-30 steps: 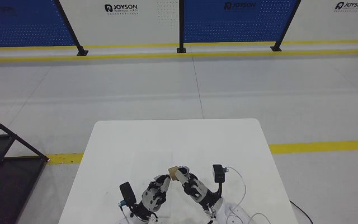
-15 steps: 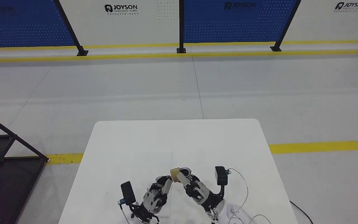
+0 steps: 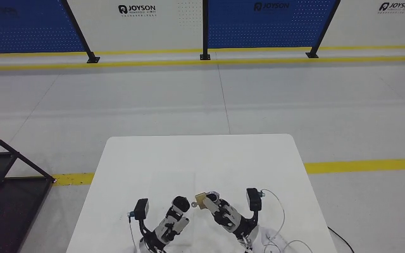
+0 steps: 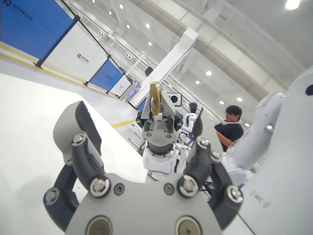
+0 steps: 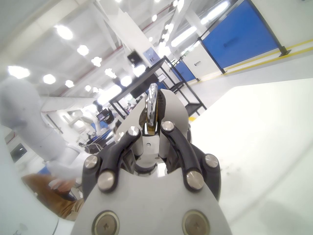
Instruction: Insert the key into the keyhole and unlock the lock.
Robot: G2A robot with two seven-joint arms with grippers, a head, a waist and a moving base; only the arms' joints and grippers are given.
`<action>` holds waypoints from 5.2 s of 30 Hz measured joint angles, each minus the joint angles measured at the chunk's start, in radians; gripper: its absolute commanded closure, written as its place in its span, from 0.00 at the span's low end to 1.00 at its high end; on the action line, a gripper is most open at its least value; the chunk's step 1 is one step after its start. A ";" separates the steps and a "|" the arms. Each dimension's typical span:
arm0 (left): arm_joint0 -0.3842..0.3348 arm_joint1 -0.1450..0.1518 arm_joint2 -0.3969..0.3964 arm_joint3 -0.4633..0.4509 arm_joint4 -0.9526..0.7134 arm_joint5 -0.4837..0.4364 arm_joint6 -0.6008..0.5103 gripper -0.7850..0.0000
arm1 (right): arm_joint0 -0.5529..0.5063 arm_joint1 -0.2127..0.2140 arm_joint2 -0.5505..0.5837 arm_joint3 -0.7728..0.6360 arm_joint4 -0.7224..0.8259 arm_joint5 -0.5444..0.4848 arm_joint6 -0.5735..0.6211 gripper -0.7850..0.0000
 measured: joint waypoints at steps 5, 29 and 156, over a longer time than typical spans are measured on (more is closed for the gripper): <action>0.002 0.018 -0.012 -0.006 -0.143 0.000 -0.145 0.00 | 0.000 0.002 0.005 -0.001 -0.004 0.003 0.006 1.00; -0.058 0.061 -0.007 -0.022 -0.321 0.000 -0.395 0.52 | 0.038 0.029 -0.010 -0.003 0.287 0.037 0.280 1.00; 0.111 0.126 -0.289 0.018 -0.113 0.201 -0.109 0.00 | 0.325 -0.077 -0.402 0.216 0.033 0.739 0.403 1.00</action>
